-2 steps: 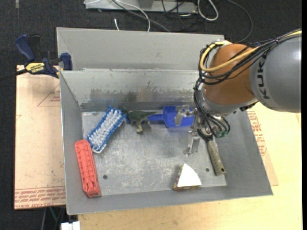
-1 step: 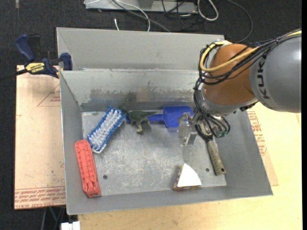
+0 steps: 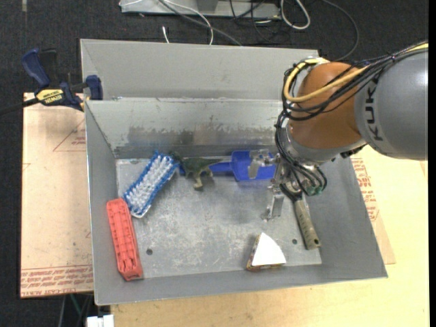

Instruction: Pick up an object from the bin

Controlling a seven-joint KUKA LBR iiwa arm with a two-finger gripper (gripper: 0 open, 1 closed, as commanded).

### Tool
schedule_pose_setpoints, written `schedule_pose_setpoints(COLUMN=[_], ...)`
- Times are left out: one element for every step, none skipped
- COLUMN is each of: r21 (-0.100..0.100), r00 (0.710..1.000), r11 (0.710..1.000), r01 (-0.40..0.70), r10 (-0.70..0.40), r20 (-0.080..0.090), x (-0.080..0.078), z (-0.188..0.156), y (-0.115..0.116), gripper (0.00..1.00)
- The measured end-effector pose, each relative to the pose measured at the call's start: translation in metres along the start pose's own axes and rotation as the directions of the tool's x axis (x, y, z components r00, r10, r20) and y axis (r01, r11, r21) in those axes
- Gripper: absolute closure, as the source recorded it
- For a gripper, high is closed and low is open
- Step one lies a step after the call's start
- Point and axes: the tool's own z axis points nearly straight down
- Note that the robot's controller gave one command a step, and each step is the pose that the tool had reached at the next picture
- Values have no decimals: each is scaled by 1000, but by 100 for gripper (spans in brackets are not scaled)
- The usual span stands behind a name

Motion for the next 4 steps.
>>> schedule_pose_setpoints(r21=[0, 0, 0, -3], r00=[1000, 1000, 1000, 1000], r11=[1000, 1000, 1000, 1000], r01=[0, 0, 0, 25], r10=[0, 0, 0, -25], r20=[0, 0, 0, 10], x=[0, 0, 0, -1], z=[0, 0, 0, 16], y=[0, 0, 0, -18], gripper=[100, 0, 0, 0])
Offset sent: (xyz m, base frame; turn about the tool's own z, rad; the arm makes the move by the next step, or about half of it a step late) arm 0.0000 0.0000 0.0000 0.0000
